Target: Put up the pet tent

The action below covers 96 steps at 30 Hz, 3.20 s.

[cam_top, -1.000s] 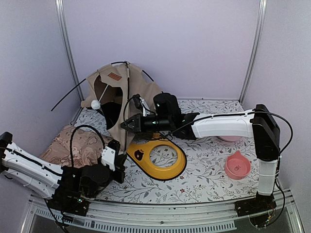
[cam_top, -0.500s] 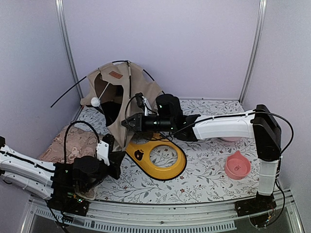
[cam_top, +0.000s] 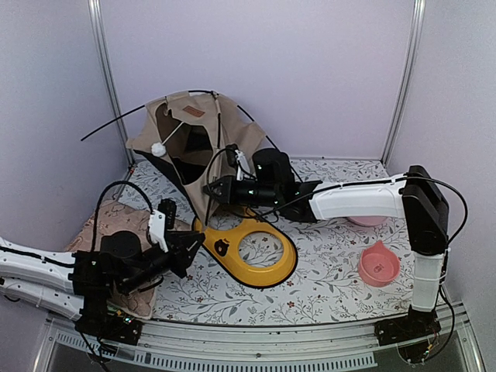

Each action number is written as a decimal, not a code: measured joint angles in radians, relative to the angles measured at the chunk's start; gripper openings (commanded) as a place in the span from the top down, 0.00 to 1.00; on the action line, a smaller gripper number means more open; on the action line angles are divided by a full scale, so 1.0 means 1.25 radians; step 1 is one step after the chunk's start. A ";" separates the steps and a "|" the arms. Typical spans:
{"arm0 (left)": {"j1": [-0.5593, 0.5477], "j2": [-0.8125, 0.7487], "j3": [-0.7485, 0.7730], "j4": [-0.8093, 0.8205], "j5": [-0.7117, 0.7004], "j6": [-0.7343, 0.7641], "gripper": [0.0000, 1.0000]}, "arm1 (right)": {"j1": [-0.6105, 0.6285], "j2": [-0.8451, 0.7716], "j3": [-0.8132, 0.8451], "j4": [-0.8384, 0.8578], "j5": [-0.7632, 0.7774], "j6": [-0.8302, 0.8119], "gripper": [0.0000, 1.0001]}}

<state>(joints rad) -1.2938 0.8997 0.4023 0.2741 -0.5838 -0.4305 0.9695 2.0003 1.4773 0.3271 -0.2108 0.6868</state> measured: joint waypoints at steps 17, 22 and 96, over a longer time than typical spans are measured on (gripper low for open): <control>0.095 -0.021 -0.046 -0.069 0.004 0.002 0.71 | 0.001 -0.003 0.055 -0.077 -0.001 -0.022 1.00; 0.096 0.055 -0.048 0.025 -0.005 0.121 0.70 | 0.001 -0.017 0.056 -0.095 -0.005 -0.023 1.00; 0.135 0.334 -0.017 0.379 -0.059 0.514 1.00 | -0.002 -0.072 0.056 -0.171 -0.016 -0.029 1.00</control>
<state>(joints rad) -1.1248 1.3178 0.3809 0.7483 -0.6571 0.2119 0.9672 1.9106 1.5475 0.1135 -0.2314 0.6510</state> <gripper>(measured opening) 0.014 0.047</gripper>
